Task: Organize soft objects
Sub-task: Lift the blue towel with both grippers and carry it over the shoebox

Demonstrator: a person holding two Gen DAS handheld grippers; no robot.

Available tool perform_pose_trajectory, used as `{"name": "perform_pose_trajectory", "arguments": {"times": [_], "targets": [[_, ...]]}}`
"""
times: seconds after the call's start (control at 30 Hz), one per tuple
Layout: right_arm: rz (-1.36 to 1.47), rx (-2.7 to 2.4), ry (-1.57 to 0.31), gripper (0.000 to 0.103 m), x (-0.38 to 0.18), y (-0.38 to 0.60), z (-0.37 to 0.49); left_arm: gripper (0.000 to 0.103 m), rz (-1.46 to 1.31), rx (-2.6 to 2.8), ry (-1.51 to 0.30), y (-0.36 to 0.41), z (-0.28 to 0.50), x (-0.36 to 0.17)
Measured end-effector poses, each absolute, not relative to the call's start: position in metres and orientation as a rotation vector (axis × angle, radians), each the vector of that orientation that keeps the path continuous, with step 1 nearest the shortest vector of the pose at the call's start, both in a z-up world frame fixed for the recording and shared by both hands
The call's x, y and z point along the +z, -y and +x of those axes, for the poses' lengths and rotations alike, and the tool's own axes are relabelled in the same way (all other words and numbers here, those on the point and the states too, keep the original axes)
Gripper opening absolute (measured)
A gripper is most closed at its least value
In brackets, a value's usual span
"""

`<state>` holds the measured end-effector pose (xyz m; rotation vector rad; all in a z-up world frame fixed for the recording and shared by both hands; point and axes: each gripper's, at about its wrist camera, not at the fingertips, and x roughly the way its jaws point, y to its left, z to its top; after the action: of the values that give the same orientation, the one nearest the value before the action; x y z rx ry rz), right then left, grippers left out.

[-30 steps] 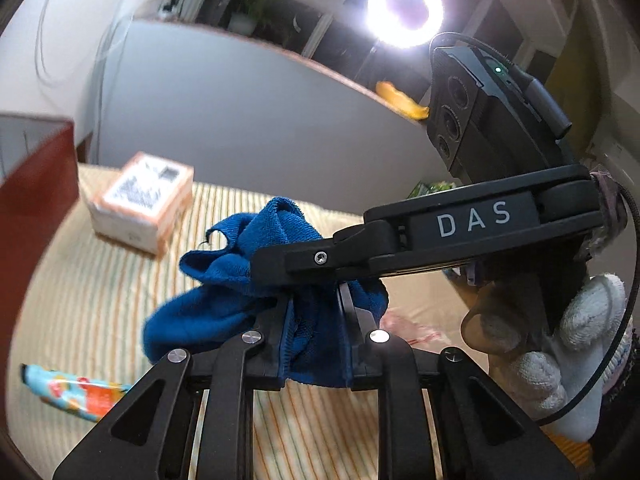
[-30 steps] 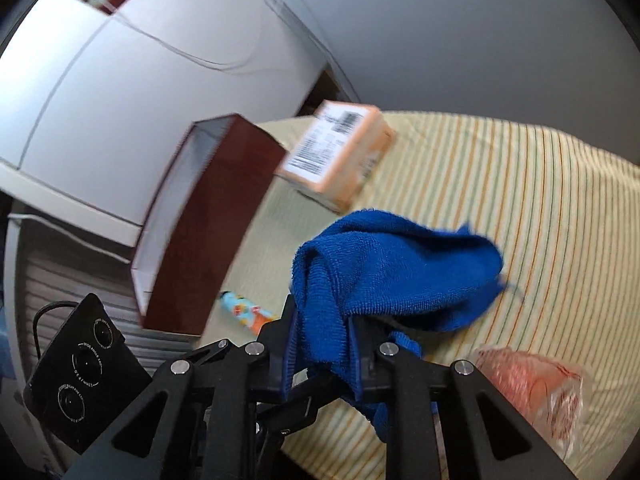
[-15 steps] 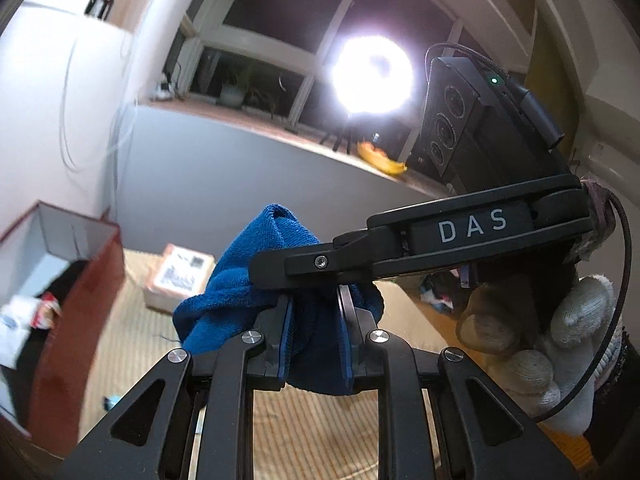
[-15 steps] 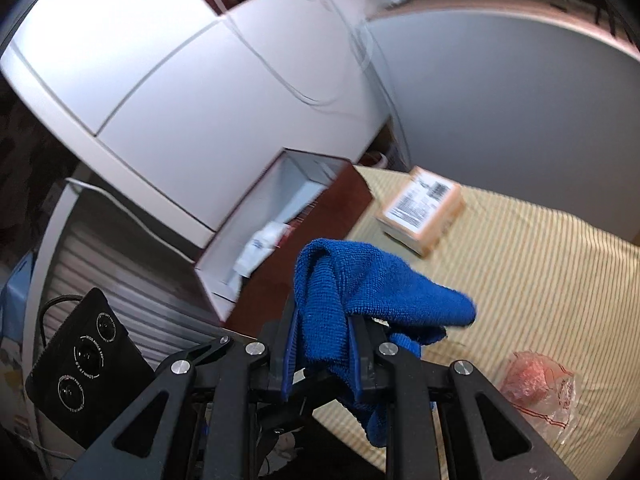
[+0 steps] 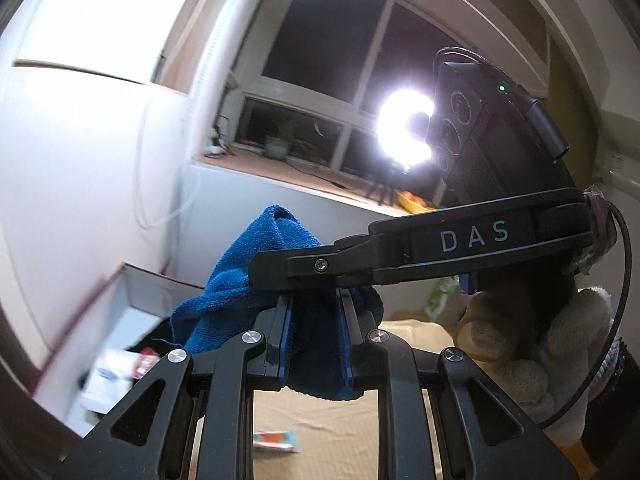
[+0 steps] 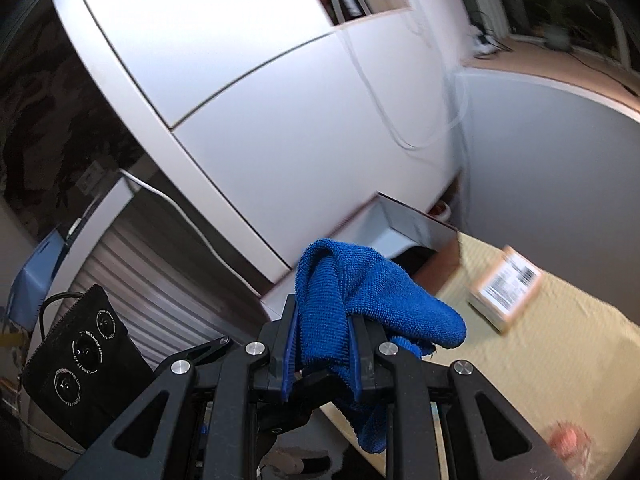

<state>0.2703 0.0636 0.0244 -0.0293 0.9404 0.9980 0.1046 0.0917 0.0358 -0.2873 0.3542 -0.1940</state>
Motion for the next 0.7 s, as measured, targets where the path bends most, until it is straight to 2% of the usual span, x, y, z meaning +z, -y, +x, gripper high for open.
{"name": "perform_pose_trajectory", "arguments": {"times": [0.23,0.7], "targets": [[-0.035,1.072,-0.944,0.019,0.019,-0.119,0.281,0.017,-0.295,-0.110,-0.361,-0.132,0.113,0.031],[-0.003,1.054,-1.028,0.020,-0.027,-0.185,0.339,0.017,-0.275,0.018,-0.424,-0.168,0.166,-0.007]]}}
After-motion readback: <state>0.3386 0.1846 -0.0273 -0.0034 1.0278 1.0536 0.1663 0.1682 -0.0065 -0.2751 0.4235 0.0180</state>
